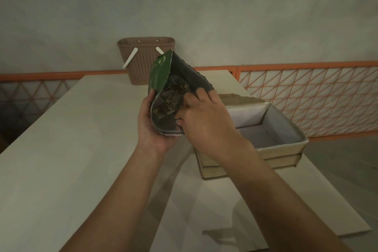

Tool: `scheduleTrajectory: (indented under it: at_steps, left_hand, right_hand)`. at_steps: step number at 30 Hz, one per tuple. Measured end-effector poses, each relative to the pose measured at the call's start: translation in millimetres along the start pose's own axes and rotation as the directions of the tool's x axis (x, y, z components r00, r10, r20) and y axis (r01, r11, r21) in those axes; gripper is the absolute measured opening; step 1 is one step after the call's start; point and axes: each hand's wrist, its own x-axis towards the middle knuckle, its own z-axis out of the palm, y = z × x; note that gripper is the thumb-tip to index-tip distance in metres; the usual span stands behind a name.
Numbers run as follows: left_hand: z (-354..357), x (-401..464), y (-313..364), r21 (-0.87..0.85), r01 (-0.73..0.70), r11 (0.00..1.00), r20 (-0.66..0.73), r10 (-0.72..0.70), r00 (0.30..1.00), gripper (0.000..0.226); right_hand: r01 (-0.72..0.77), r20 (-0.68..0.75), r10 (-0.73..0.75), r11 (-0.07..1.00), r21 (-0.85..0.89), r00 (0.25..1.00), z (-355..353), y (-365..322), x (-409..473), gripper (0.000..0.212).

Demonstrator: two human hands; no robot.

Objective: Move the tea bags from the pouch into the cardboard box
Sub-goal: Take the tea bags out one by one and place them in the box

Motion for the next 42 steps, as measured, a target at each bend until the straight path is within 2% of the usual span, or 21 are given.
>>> scheduleTrajectory:
  at_steps: [5, 8, 11, 15, 17, 20, 23, 25, 29, 34, 35, 38, 40, 42]
  left_hand:
    - [4, -2, -2, 0.008, 0.009, 1.0, 0.011, -0.009, 1.0, 0.054]
    - [4, -2, -3, -0.02, 0.019, 1.0, 0.005, -0.019, 1.0, 0.053]
    - [7, -1, -3, -0.067, 0.028, 0.997, 0.008, -0.028, 1.0, 0.052]
    - [9, -2, -6, -0.078, 0.059, 0.995, 0.031, -0.057, 0.998, 0.053]
    - [8, 0, -6, -0.057, 0.063, 0.996, 0.039, -0.061, 0.997, 0.058]
    - [4, 4, -6, -0.046, 0.057, 0.997, 0.046, -0.055, 0.997, 0.062]
    - [3, 5, -6, -0.082, 0.058, 0.995, 0.076, -0.051, 0.996, 0.056]
    - [2, 6, -6, -0.093, 0.049, 0.994, 0.073, -0.042, 0.996, 0.051]
    - [5, 6, -6, -0.096, 0.034, 0.995, 0.081, -0.026, 0.996, 0.05]
    - [11, 2, -10, -0.075, 0.014, 0.997, 0.055, -0.009, 0.998, 0.049]
    - [13, 1, -10, -0.056, 0.008, 0.998, 0.048, -0.006, 0.999, 0.05]
    - [15, 0, -11, -0.02, -0.002, 1.0, 0.043, 0.003, 0.999, 0.052]
    - [14, 1, -11, -0.019, -0.007, 1.0, 0.035, 0.008, 0.999, 0.051]
    - [13, 3, -11, -0.031, -0.016, 0.999, 0.026, 0.017, 1.0, 0.047]
  right_hand:
    - [-0.016, 0.029, 0.015, 0.999, 0.03, 0.999, 1, 4, 0, 0.024]
    - [-0.023, -0.079, 0.027, 0.999, 0.049, 0.996, 8, 8, -2, 0.014]
    - [-0.002, -0.222, 0.062, 0.966, 0.26, 0.973, 6, 17, -8, 0.006]
    - [-0.02, -0.286, 0.193, 0.857, 0.514, 0.939, -12, 31, -16, 0.008]
    - [-0.07, -0.273, 0.309, 0.767, 0.638, 0.911, -21, 36, -19, 0.008]
    - [-0.144, -0.165, 0.494, 0.529, 0.836, 0.854, -35, 43, -22, 0.005]
    - [-0.179, -0.018, 0.591, 0.273, 0.945, 0.807, -50, 54, -25, 0.008]
    - [-0.215, 0.057, 0.617, 0.185, 0.959, 0.785, -55, 62, -29, 0.014]
    - [-0.318, 0.139, 0.629, 0.181, 0.931, 0.765, -42, 83, -41, 0.013]
    - [-0.52, 0.35, 0.567, 0.166, 0.838, 0.745, 2, 103, -61, 0.013]
    - [-0.566, 0.379, 0.544, 0.225, 0.793, 0.748, 11, 106, -64, 0.015]
    - [-0.601, 0.405, 0.443, 0.581, 0.549, 0.799, 30, 113, -67, 0.019]
    - [-0.558, 0.381, 0.41, 0.659, 0.505, 0.828, 30, 110, -62, 0.019]
    - [-0.518, 0.387, 0.349, 0.649, 0.557, 0.854, 26, 104, -55, 0.016]
